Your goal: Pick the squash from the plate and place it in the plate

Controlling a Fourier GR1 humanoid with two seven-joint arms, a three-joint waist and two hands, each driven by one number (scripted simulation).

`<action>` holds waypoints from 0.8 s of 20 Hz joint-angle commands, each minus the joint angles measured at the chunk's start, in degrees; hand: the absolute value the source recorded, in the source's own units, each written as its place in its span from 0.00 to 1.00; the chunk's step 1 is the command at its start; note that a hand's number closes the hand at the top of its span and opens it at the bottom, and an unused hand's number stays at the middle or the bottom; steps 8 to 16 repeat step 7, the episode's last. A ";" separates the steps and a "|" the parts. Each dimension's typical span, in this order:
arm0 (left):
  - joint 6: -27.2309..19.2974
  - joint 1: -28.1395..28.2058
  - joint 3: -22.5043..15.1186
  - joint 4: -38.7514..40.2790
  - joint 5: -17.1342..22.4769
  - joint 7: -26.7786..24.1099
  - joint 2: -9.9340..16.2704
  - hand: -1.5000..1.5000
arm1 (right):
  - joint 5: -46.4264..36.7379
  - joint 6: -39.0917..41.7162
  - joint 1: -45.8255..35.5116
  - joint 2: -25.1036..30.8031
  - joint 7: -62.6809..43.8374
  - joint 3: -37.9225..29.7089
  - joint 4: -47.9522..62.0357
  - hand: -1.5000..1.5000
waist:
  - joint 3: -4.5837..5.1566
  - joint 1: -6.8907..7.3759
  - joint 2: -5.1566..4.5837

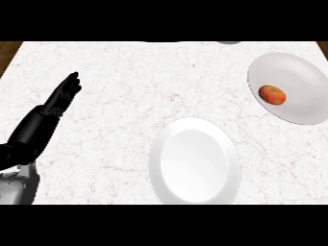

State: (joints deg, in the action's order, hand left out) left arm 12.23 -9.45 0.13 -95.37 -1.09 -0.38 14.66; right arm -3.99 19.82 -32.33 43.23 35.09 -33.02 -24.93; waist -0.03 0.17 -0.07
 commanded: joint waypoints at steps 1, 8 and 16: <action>-0.04 2.63 -0.65 -3.38 -0.28 1.18 -1.05 0.50 | 2.25 6.64 5.57 4.37 2.68 -1.03 -1.23 0.00 | 0.01 -0.16 0.13; 0.40 -3.43 0.52 2.51 -1.76 1.37 -1.41 0.50 | 1.42 8.45 5.69 4.09 4.11 1.97 -0.85 0.00 | 0.01 -0.09 0.00; 0.40 -3.43 0.52 2.51 -1.76 1.37 -1.41 0.50 | 1.42 8.45 5.69 4.09 4.11 1.97 -0.85 0.00 | 0.01 -0.09 0.00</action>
